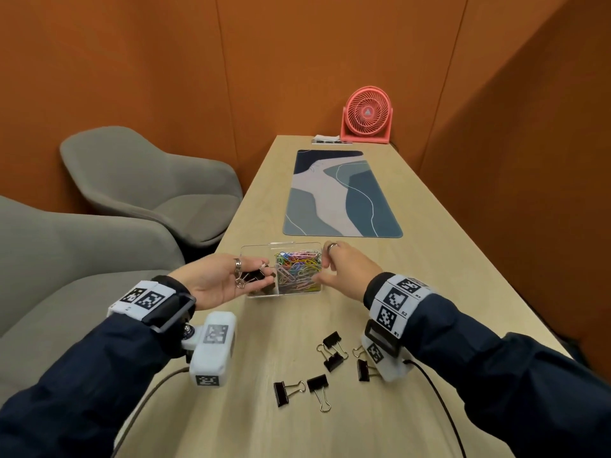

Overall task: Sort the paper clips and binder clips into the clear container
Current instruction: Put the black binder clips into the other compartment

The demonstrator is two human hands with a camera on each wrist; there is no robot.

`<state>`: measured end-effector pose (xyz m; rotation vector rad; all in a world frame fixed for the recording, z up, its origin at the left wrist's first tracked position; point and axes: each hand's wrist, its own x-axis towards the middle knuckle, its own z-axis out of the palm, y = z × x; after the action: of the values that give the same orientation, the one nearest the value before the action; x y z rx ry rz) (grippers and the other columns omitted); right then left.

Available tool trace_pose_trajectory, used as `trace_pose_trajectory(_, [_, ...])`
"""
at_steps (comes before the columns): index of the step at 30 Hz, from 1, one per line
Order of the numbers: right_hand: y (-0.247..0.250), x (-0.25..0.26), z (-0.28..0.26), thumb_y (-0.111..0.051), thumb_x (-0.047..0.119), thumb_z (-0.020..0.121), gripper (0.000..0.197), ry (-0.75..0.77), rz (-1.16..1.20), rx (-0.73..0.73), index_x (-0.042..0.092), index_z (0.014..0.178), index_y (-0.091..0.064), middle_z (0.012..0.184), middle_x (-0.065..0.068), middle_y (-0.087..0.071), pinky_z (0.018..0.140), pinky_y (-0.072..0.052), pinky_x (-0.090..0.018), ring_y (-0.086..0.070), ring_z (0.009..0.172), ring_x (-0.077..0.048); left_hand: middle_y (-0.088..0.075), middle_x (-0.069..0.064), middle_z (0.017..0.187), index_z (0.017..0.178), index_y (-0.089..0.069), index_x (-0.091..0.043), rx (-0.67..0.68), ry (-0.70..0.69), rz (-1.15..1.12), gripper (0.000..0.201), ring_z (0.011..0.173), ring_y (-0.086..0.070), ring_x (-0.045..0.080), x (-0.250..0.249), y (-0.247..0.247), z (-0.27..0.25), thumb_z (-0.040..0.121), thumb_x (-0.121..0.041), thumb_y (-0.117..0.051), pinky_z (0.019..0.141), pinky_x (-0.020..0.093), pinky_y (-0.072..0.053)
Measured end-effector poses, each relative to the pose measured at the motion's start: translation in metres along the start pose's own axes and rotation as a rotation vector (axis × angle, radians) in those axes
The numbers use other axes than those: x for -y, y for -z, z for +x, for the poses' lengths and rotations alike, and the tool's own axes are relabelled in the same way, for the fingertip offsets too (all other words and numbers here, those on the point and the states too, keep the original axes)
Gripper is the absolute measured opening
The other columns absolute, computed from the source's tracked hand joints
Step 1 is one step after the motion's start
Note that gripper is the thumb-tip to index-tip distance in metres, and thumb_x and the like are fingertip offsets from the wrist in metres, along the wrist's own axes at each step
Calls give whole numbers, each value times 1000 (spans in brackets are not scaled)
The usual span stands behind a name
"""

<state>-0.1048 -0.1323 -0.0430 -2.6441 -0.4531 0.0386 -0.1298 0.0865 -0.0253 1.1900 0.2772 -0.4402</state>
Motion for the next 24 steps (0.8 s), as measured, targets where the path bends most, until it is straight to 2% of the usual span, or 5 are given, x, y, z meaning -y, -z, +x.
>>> trace_pose_trajectory(5, [-5,7,9,-67,33,82,34,-31,-29,-64,15,100,-44,115,-6,-41,90,-46,-36,-53,101,-25,-64,17,79,101,-57,11,-20,-45,27,16,66,-71,22,-19,5,-5,93,4,-45,58,27,-59])
trace_pose_trajectory(11, [-11,12,21,-66,25,84,72,-43,20,21,11,143,-27,144,-7,-34,109,-34,-36,-40,130,-25,-57,23,90,106,-50,11,-70,-7,81,23,75,-69,33,-33,12,0,94,14,-30,60,37,-60])
trace_pose_trajectory(15, [-7,10,25,-67,23,84,65,-41,16,45,11,139,-36,139,-8,-42,106,-36,-33,-45,126,-23,-50,17,88,107,-48,9,-40,7,278,28,88,-54,27,-37,8,7,94,17,-25,63,34,-60])
trace_pose_trajectory(19, [-1,8,22,-67,25,83,59,-22,-12,64,13,135,-41,135,-7,-47,101,-38,-30,-49,120,-22,-50,14,81,91,-53,3,-57,-22,581,27,79,-55,27,-43,1,15,94,17,-30,53,24,-57])
trace_pose_trajectory(24, [1,6,18,-69,25,82,58,-7,6,71,14,133,-44,133,-6,-49,98,-39,-29,-51,117,-21,-56,13,77,100,-53,2,-82,-65,957,19,60,-63,19,-47,-4,28,93,14,-39,54,20,-57])
